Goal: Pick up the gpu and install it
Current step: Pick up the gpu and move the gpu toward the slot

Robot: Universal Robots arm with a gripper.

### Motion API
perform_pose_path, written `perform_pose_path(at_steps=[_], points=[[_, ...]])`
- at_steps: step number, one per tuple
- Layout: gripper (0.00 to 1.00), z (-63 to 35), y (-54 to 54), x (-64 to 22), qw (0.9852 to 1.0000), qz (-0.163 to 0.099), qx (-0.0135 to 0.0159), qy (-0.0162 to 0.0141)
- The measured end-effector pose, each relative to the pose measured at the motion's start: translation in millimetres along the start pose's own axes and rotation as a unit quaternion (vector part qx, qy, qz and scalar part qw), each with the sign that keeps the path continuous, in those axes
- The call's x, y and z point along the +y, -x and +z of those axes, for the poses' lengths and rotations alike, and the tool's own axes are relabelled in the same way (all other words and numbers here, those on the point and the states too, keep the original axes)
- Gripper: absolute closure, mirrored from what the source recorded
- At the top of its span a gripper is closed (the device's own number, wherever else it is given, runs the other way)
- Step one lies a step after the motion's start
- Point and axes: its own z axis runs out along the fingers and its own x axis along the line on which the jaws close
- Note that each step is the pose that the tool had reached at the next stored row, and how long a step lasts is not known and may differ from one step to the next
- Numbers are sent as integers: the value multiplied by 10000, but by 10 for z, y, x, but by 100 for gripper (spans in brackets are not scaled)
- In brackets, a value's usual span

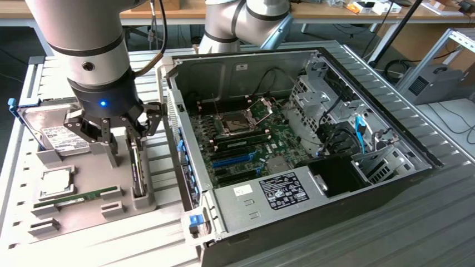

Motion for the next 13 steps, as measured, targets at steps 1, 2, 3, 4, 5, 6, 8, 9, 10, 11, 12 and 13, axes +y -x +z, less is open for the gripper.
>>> perform_pose_path(at_steps=[1, 2, 3, 4, 5, 6, 8, 9, 10, 11, 12, 13], points=[[52, 0, 0, 0, 10000, 0, 0, 0], [52, 0, 0, 0, 10000, 0, 0, 0], [52, 0, 0, 0, 10000, 0, 0, 0], [52, 0, 0, 0, 10000, 0, 0, 0], [52, 0, 0, 0, 10000, 0, 0, 0], [52, 1, 0, 0, 10000, 0, 0, 0], [52, 13, 0, 0, 10000, 0, -2, 2], [52, 19, 0, -1, 10000, 0, -1, 1], [52, 26, -1, -1, 10000, 0, 0, 0], [52, 38, -1, -2, 10000, 0, 0, 0], [52, 47, -1, -2, 10000, 0, 0, 0], [52, 62, -1, -3, 10000, 0, 0, 0]])
